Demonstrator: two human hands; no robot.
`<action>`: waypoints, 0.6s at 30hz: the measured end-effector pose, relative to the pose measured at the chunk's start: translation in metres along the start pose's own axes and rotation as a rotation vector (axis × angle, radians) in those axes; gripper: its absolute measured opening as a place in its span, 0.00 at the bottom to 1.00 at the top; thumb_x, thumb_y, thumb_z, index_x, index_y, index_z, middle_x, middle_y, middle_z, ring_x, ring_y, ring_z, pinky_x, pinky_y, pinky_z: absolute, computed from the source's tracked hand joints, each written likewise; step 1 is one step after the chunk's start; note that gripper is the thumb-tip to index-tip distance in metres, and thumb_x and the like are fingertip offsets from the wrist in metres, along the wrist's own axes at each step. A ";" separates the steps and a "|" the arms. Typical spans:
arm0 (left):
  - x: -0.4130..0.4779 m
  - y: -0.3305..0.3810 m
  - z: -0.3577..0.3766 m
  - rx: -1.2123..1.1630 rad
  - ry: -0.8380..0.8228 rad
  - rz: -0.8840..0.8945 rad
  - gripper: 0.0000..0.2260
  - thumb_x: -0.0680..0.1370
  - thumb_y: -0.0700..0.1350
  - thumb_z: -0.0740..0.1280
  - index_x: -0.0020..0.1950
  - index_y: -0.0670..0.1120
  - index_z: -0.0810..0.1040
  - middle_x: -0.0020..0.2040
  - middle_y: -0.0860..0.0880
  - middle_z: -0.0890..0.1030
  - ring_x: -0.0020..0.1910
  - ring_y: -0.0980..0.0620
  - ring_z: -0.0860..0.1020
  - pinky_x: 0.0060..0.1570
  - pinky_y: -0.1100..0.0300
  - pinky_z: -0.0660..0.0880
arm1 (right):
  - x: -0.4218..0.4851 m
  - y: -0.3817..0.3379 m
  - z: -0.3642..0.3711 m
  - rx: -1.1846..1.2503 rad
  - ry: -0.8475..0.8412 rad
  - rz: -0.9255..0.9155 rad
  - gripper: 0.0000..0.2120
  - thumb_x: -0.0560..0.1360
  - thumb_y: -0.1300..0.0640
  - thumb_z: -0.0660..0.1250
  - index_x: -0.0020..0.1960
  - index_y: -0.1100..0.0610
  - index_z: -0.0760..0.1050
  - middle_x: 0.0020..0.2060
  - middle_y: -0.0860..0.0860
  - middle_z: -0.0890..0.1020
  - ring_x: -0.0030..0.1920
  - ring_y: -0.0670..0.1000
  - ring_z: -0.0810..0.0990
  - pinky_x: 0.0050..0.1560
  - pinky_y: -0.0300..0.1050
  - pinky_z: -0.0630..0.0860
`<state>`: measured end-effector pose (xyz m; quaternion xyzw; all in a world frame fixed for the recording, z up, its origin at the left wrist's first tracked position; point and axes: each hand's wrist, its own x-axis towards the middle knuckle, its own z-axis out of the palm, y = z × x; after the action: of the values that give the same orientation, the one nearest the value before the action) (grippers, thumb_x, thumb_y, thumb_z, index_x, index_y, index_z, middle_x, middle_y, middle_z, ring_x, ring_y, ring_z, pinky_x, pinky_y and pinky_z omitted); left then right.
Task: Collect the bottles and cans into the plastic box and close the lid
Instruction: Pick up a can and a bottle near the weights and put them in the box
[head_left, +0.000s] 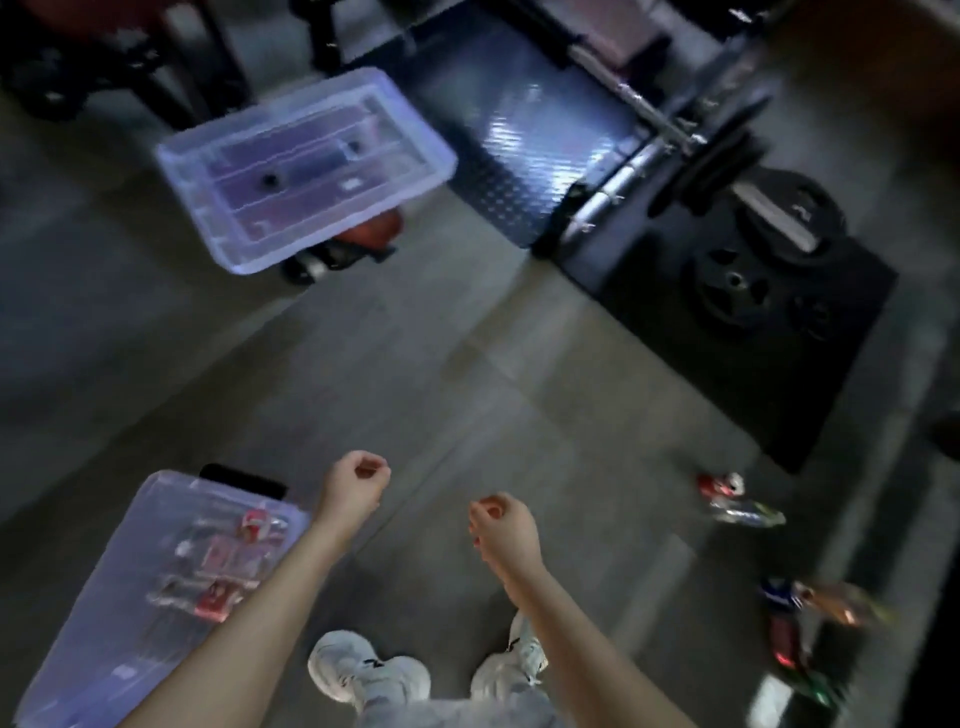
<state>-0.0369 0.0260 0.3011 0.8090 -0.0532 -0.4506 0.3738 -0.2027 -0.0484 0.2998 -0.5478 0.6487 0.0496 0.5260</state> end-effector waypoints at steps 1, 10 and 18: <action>-0.005 0.014 0.026 0.041 -0.037 0.028 0.10 0.75 0.34 0.65 0.37 0.47 0.73 0.41 0.42 0.77 0.37 0.48 0.73 0.38 0.57 0.72 | 0.004 0.009 -0.027 0.033 0.035 0.014 0.08 0.66 0.49 0.61 0.31 0.50 0.71 0.33 0.51 0.80 0.39 0.59 0.82 0.41 0.56 0.79; -0.059 0.099 0.276 0.249 -0.267 0.206 0.09 0.73 0.33 0.68 0.39 0.46 0.74 0.35 0.48 0.76 0.40 0.47 0.75 0.45 0.53 0.72 | 0.040 0.131 -0.264 0.314 0.320 0.213 0.05 0.67 0.50 0.62 0.36 0.51 0.73 0.34 0.53 0.81 0.38 0.58 0.81 0.45 0.57 0.80; -0.064 0.146 0.470 0.450 -0.433 0.320 0.10 0.71 0.35 0.71 0.39 0.49 0.74 0.36 0.48 0.76 0.39 0.46 0.75 0.44 0.56 0.71 | 0.098 0.222 -0.422 0.469 0.472 0.377 0.05 0.72 0.57 0.65 0.39 0.50 0.74 0.39 0.53 0.82 0.43 0.57 0.82 0.47 0.54 0.80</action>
<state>-0.3995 -0.3131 0.2922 0.7380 -0.3556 -0.5245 0.2322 -0.6218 -0.2952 0.3004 -0.2801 0.8350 -0.1316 0.4549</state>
